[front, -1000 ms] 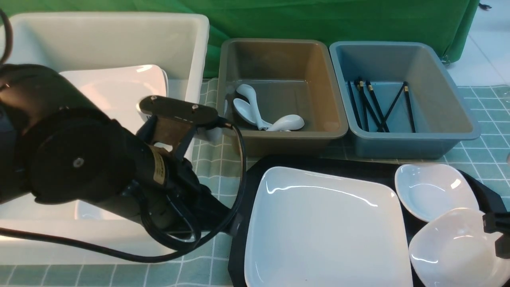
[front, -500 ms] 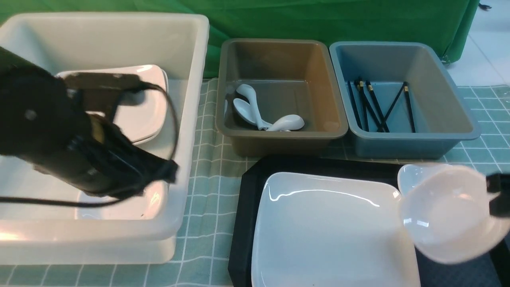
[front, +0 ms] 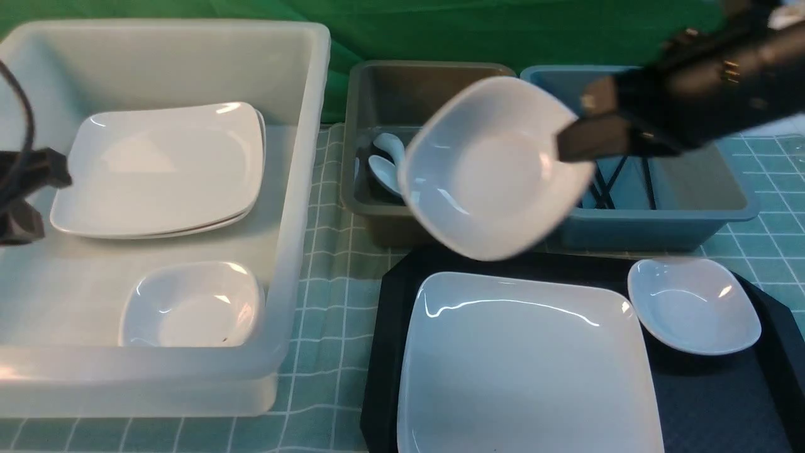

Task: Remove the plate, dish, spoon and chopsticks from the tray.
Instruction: Use the right arm to put the small plate into the large storage box on the left, then use the right arm to grab a small plate from the dinner plate

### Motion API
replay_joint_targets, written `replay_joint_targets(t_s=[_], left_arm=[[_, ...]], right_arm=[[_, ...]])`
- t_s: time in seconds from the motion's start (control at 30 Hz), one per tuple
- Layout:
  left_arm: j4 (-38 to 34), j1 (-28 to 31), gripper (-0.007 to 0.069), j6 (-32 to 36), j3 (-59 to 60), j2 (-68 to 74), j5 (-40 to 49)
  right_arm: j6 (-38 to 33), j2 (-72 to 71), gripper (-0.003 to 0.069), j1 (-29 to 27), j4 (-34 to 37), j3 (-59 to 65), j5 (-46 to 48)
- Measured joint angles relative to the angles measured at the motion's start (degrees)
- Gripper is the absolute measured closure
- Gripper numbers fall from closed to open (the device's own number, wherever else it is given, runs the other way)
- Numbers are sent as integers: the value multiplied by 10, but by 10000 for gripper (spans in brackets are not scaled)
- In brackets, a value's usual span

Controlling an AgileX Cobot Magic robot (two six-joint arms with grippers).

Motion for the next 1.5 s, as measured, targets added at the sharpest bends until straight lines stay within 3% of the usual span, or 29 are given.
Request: replay_joint_targets(t_s=[0.07, 0.2, 0.33, 0.53, 0.87, 0.97, 1.03, 1.13, 1.37, 1.5], left_arm=[[-8, 23, 615, 1, 0, -16, -4], [-13, 48, 615, 0, 0, -49, -6], [-21, 52, 615, 0, 0, -82, -6], [-32, 52, 615, 3, 0, -101, -5], [-38, 52, 615, 11, 0, -103, 22], [-38, 52, 615, 11, 0, -103, 27], [-38, 52, 615, 11, 0, -103, 34], [-41, 52, 615, 13, 0, -103, 37], [-58, 52, 615, 31, 0, -103, 38], [-78, 52, 615, 45, 0, -103, 38]], right_arm=[[-1, 71, 589, 65, 2, -85, -5], [-1, 198, 589, 137, 5, -238, 1], [-1, 328, 589, 181, 5, -397, 39], [-1, 449, 589, 211, -13, -525, 64], [-1, 519, 561, 222, -54, -553, 75], [-1, 520, 500, 222, -54, -555, 76], [-1, 520, 406, 223, -54, -559, 86], [-1, 518, 357, 224, -53, -566, 105], [20, 483, 347, 206, -128, -621, 213], [40, 449, 356, 195, -202, -642, 214]])
